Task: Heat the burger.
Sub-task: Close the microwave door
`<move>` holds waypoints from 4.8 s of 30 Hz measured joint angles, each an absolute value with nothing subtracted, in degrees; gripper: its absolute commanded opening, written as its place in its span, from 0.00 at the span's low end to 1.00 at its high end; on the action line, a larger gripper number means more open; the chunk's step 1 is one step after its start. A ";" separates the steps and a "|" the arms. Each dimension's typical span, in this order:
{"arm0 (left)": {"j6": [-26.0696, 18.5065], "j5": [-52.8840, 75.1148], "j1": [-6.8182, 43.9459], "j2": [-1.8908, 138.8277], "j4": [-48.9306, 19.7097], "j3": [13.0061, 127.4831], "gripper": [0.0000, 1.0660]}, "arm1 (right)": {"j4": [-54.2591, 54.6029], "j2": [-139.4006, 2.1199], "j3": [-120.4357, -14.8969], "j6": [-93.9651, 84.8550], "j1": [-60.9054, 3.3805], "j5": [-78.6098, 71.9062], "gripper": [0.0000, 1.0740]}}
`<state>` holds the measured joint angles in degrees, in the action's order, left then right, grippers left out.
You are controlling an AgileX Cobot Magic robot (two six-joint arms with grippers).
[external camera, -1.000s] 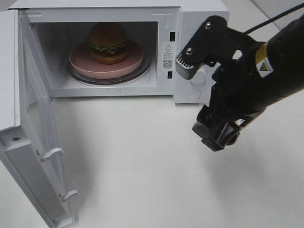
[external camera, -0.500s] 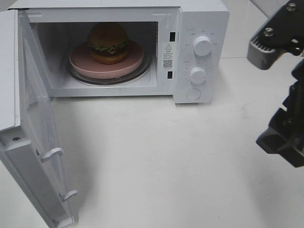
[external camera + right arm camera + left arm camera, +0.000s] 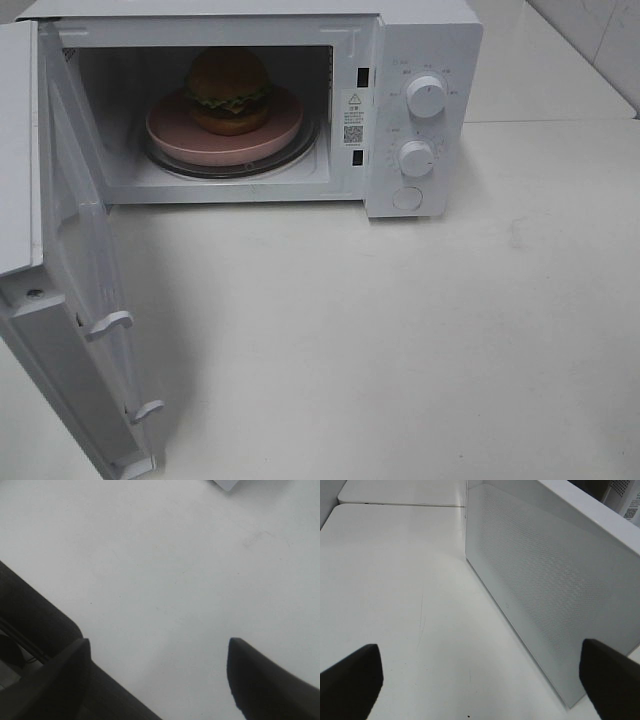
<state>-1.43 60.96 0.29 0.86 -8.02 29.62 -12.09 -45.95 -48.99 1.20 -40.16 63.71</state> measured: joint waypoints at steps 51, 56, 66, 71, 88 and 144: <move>-1.43 60.96 0.29 0.86 -8.02 29.62 0.93 | -4.53 0.11 -28.82 4.30 -5.04 56.89 0.69; -1.43 60.96 0.29 0.86 -8.02 29.62 0.93 | -4.53 0.23 -28.82 4.24 -4.87 56.95 0.69; -1.43 60.96 0.29 0.86 -8.02 29.62 0.93 | -4.53 0.23 -28.82 4.18 -4.87 56.95 0.69; -1.43 60.96 0.29 0.86 -8.02 29.62 0.93 | -4.53 0.23 -28.82 4.18 -4.87 57.01 0.69; -1.43 60.96 0.29 0.86 -8.02 29.62 0.93 | -4.53 0.23 -28.82 4.18 -4.87 57.01 0.69; -1.55 44.69 0.29 20.28 -9.40 30.94 0.00 | -4.47 0.23 -28.82 4.18 -4.87 57.01 0.69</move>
<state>-1.55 44.69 0.29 20.28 -9.40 30.94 -4.47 0.23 -28.82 4.18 -4.87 57.01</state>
